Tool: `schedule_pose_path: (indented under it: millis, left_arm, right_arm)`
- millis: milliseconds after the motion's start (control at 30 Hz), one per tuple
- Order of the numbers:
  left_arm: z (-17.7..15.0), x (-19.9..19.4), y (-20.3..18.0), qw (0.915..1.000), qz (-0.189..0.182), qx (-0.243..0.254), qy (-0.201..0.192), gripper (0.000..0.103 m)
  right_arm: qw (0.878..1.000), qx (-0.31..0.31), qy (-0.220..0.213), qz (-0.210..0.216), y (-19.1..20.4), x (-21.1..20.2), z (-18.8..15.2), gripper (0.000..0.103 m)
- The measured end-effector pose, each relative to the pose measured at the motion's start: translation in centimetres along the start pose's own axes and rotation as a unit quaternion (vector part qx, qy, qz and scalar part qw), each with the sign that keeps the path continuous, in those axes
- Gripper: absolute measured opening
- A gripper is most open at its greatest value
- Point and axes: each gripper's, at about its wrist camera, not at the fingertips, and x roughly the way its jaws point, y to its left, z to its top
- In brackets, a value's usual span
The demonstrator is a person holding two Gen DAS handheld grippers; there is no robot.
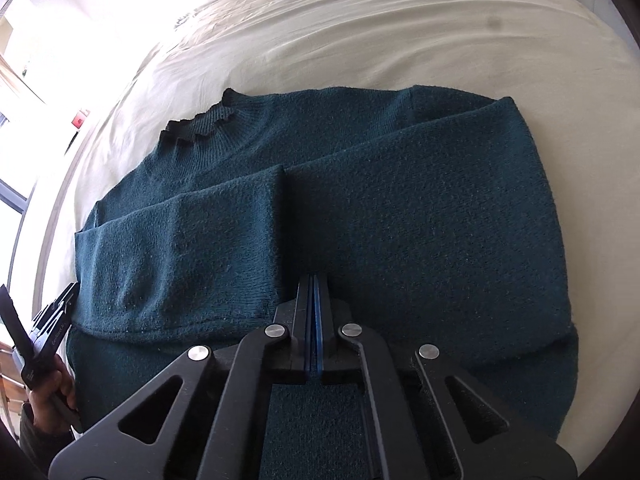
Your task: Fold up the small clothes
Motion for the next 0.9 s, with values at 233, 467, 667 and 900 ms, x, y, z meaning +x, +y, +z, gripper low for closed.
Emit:
schedule_pose_path:
  millis: [233, 467, 667, 900]
  left_arm:
    - [-0.3, -0.1, 0.1, 1.0, -0.004, -0.005, -0.005, 0.022]
    - [-0.5, -0.3, 0.2, 0.9999, -0.007, -0.008, -0.007, 0.022]
    - [-0.6, -0.2, 0.7, 0.9997, -0.015, -0.019, -0.01, 0.024]
    - [-1.3, -3.4, 4.2, 0.9931, -0.071, -0.093, 0.011, 0.03]
  right_arm:
    - [0.994, 0.044, -0.067, 0.074, 0.1, -4.0, 0.5, 0.003]
    - [0.999, -0.011, 0.0, 0.043, 3.2, -0.2, -0.1, 0.004]
    - [0.997, 0.007, -0.02, 0.07, 1.2, 1.1, -0.5, 0.0]
    - [0.996, -0.007, -0.065, 0.053, 2.2, -4.7, -2.5, 0.007]
